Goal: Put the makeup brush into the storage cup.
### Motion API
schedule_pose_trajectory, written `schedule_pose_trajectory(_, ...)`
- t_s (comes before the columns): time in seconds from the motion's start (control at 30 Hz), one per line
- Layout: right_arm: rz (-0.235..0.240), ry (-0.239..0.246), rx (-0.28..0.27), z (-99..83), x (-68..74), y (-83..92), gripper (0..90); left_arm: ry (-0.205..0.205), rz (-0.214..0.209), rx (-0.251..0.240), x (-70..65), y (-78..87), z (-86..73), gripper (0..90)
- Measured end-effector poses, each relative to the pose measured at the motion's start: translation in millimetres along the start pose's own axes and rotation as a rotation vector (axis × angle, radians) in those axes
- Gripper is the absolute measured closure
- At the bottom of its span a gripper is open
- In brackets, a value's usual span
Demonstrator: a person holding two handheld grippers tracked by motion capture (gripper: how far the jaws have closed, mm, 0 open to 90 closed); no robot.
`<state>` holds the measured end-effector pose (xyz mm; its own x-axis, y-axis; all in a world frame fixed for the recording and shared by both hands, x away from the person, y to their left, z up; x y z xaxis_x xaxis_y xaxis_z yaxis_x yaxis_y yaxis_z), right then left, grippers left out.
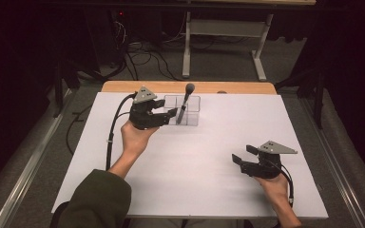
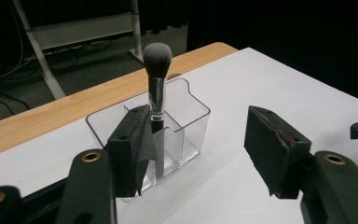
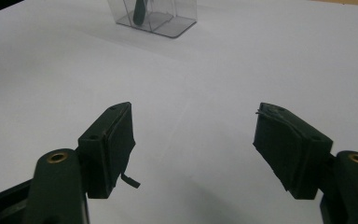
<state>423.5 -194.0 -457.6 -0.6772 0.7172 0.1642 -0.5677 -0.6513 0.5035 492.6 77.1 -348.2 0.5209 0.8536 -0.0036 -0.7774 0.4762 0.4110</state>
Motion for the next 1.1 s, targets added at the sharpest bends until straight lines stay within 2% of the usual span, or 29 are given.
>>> schedule_pose_trajectory(0.47, 0.0, 0.003, -0.002, 0.3, 0.1, 0.3, 30.2, 0.006, 0.002, -0.01, 3.3, 16.7, -8.9, 41.0)
schedule_pose_trajectory(1.1, 0.002, -0.001, -0.001, 0.0, 0.5, -0.2, 30.3, 0.011, 0.014, -0.013, 10.1, 30.8, -18.6, 40.7)
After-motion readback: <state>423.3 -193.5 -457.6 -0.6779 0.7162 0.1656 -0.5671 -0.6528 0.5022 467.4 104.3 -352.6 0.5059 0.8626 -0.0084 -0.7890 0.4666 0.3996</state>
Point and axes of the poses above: each handheld gripper's, and its own axes: y roughly backward along the jaws, z roughly out of its top, x roughly to its left, the point moved 10 cm from there along -y, roughly forward along the jaws, and after that the axes turned 9 degrees about z, right-handed, at the moved point
